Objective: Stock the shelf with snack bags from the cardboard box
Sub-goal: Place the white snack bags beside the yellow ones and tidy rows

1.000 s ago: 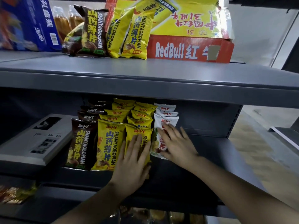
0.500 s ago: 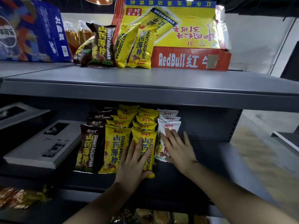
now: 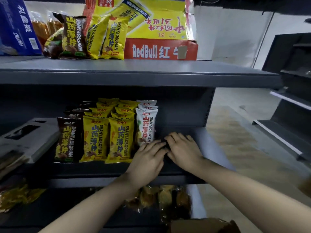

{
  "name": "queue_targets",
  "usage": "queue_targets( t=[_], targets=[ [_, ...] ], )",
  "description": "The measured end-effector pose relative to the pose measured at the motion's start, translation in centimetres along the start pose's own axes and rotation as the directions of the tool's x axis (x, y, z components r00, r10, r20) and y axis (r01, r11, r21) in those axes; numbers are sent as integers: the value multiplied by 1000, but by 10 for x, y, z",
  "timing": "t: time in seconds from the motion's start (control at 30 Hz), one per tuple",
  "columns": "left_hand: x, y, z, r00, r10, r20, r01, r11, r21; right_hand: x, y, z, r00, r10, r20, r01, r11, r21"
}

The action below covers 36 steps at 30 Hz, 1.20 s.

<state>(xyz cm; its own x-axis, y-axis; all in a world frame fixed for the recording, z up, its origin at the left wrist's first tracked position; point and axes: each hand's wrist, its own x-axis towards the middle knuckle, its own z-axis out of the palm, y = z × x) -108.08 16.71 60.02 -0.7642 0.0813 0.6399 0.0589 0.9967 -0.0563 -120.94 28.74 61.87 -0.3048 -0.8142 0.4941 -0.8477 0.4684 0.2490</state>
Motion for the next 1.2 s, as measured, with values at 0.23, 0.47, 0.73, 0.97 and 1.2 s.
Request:
queue_targets(
  t=[0.23, 0.47, 0.73, 0.97, 1.2],
  targets=[
    [8, 71, 27, 994, -70, 89, 78, 993, -84, -82, 46, -15, 992, 22, 127, -18, 999, -34],
    [-9, 143, 56, 981, -36, 188, 57, 993, -106, -168, 73, -18, 986, 65, 153, -64, 998, -9],
    [-60, 197, 89, 922, -99, 375, 160, 978, -135, -247, 80, 8, 938, 45, 344, -60, 998, 32],
    [-91, 207, 109, 768, -119, 629, 304, 933, -194, -285, 72, 28, 910, 25, 413, -64, 995, 80],
    [-104, 214, 133, 692, -44, 721, 323, 911, -255, -309, 59, 57, 834, 87, 546, -186, 974, 128]
  ],
)
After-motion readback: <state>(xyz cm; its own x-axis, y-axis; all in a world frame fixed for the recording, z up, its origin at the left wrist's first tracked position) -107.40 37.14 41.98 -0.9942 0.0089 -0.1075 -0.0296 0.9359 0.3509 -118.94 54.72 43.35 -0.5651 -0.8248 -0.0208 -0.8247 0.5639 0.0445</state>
